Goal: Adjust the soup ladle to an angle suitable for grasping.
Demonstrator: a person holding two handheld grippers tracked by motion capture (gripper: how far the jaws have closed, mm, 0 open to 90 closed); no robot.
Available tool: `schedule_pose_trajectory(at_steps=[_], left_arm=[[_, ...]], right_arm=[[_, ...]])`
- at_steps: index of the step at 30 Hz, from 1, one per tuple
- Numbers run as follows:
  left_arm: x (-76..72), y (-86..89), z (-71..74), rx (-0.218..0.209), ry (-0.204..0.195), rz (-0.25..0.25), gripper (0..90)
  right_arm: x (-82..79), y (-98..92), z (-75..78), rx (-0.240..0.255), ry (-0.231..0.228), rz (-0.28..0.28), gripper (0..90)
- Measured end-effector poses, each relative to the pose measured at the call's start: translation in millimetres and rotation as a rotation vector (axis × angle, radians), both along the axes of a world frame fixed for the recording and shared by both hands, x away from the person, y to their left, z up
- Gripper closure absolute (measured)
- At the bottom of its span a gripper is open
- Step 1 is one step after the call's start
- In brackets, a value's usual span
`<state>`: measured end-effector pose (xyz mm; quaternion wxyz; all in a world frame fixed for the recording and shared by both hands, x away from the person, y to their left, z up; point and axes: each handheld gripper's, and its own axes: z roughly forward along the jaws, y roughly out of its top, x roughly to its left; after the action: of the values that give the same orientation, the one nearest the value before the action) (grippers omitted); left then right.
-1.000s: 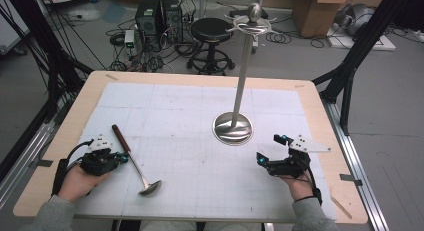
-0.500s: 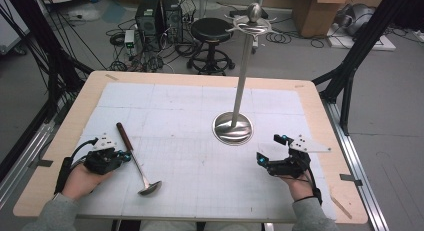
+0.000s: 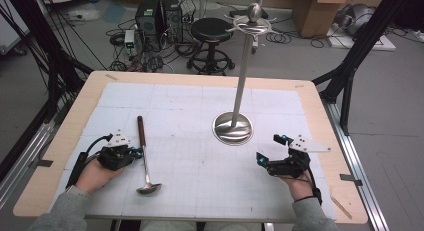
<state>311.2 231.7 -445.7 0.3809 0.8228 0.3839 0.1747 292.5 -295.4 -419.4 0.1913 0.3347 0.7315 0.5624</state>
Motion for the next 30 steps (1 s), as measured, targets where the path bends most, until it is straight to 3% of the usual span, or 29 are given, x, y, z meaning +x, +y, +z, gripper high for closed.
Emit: schedule_pose_trajectory(at_steps=[5, 13, 30], left_arm=[[13.4, -10.4, -1.1, -0.053, 0.04, 0.005, 89.5], [20.0, -12.3, 0.0, -0.073, 0.078, 0.011, 89.5], [26.5, -48.7, 1.1, -0.031, 0.05, -0.045, 89.5]], right_arm=[[0.3, 0.3, 0.0, -0.003, -0.003, 0.002, 1.6], [0.9, 0.9, -0.8, -0.002, 0.01, 0.006, 1.6], [1.1, 1.3, -0.8, -0.004, 0.005, 0.012, 1.6]])
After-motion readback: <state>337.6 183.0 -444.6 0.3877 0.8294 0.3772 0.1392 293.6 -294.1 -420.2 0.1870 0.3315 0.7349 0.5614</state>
